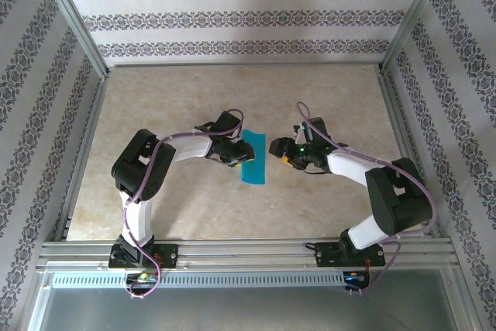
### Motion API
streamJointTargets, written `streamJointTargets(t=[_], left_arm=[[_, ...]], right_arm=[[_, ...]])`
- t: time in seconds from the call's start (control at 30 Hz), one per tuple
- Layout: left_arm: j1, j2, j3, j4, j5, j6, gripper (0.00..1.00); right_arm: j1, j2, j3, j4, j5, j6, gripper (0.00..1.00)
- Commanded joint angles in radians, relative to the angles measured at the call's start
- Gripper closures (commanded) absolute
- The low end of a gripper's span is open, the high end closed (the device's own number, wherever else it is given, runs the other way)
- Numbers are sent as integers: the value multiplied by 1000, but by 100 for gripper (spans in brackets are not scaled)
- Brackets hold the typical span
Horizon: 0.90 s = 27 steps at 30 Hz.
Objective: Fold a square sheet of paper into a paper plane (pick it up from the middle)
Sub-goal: Hold the square sheet of paper at the center of the table.
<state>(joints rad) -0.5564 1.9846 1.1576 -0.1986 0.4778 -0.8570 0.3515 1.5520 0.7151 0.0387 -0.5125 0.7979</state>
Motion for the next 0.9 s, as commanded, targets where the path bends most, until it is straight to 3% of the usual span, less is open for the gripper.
streamJointTargets(t=[0.0, 0.17, 0.3, 0.57, 0.87], left_arm=[[-5, 186, -85, -157, -184, 19, 65], [-9, 191, -87, -155, -184, 18, 65], [-10, 194, -88, -151, -183, 15, 65], [-11, 196, -89, -150, -182, 17, 65], [-13, 197, -91, -143, -182, 16, 66]], right_arm=[[38, 65, 51, 44, -37, 50, 41], [78, 167, 116, 44, -71, 62, 68], [93, 217, 150, 40, -80, 66, 81], [93, 250, 153, 11, -54, 55, 90], [92, 276, 150, -20, -25, 34, 92]])
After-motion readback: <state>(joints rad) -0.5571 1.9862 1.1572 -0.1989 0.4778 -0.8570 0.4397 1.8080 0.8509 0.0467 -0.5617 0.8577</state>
